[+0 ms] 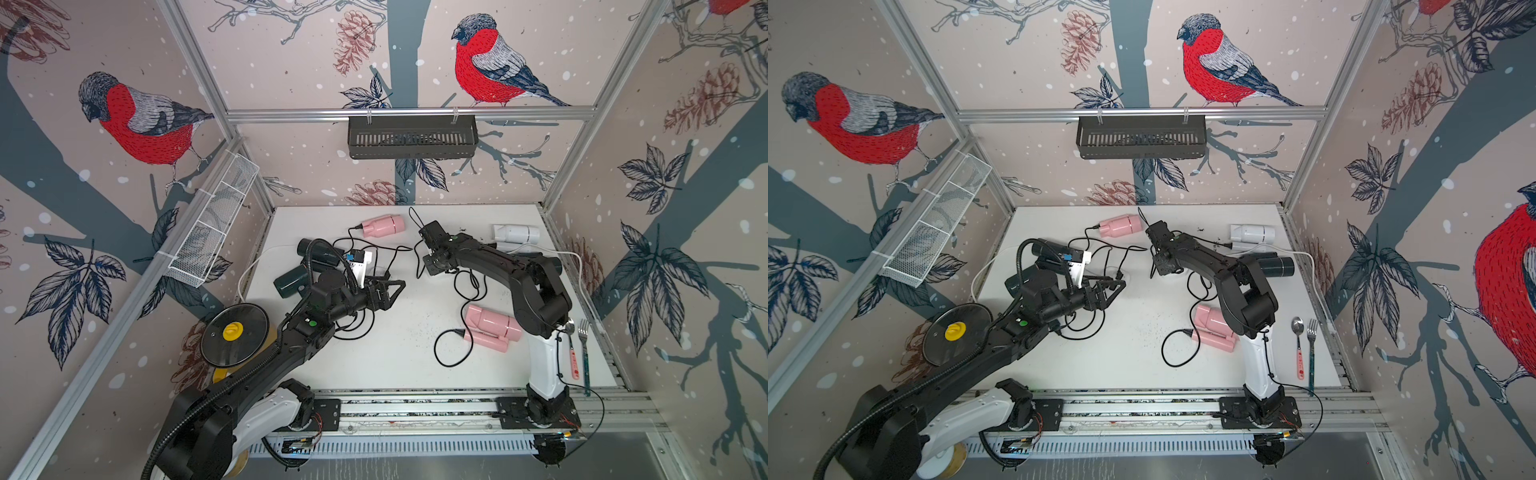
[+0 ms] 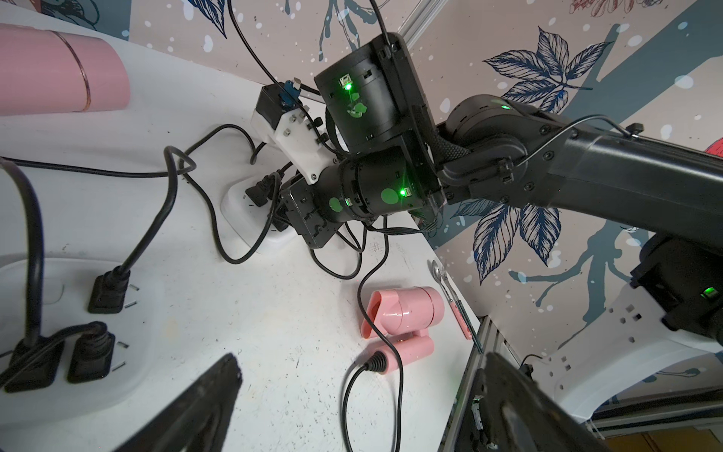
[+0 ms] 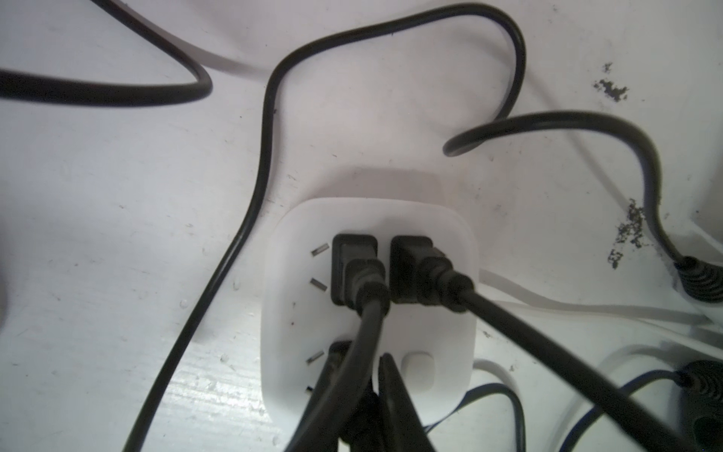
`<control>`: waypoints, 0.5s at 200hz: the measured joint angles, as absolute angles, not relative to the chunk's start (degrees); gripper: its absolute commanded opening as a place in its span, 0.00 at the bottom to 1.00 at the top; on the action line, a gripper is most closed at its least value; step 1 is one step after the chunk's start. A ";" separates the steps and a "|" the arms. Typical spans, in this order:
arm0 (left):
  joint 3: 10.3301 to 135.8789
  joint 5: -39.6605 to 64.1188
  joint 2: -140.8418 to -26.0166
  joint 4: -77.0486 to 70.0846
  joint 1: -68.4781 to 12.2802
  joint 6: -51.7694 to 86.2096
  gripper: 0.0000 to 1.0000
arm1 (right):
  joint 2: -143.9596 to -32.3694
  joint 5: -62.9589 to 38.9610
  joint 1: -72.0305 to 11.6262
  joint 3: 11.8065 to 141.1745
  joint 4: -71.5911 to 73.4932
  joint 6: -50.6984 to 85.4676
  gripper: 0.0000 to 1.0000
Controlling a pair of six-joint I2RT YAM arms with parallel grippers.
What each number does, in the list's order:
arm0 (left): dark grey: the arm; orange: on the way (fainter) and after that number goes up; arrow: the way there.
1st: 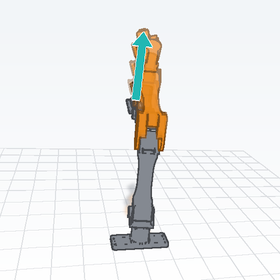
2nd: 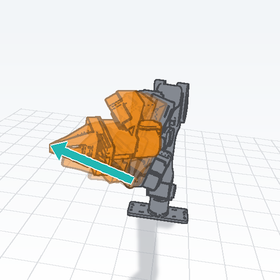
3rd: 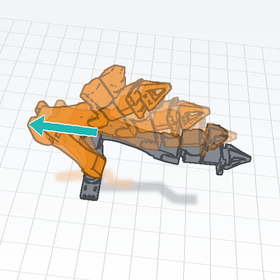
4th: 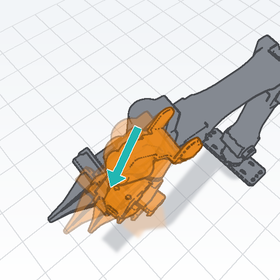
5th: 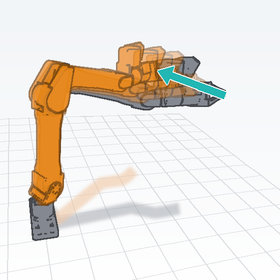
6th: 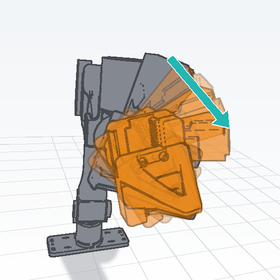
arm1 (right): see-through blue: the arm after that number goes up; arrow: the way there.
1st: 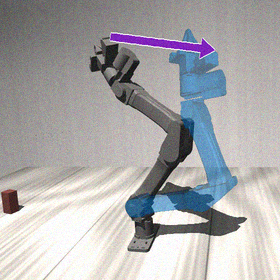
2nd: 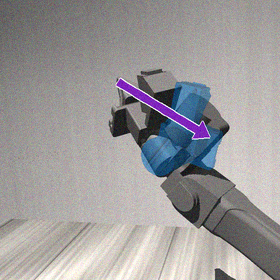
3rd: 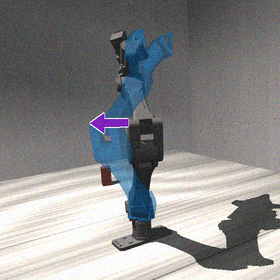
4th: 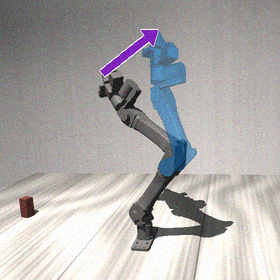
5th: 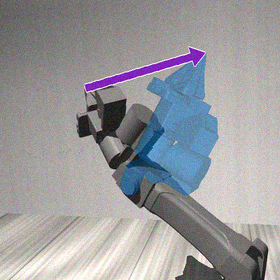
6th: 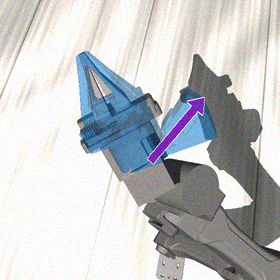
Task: Charge the blow dryers
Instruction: Insert the plug into the socket.
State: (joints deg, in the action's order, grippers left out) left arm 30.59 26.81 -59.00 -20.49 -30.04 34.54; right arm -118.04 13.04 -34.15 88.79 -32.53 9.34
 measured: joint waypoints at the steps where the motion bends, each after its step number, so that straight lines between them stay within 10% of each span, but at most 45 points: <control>1: 30.59 26.81 -59.02 -20.56 -30.04 34.57 0.97 | -118.04 12.97 -34.13 88.77 -32.53 9.34 0.26; 100: 30.68 25.04 -58.15 -21.52 -30.04 35.53 0.97 | -112.88 6.50 -32.67 84.95 -32.32 11.00 0.66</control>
State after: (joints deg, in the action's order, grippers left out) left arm 30.68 25.04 -58.15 -21.52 -30.04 35.53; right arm -112.88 6.50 -32.67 84.95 -32.32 11.00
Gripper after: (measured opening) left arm 0.968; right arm 0.597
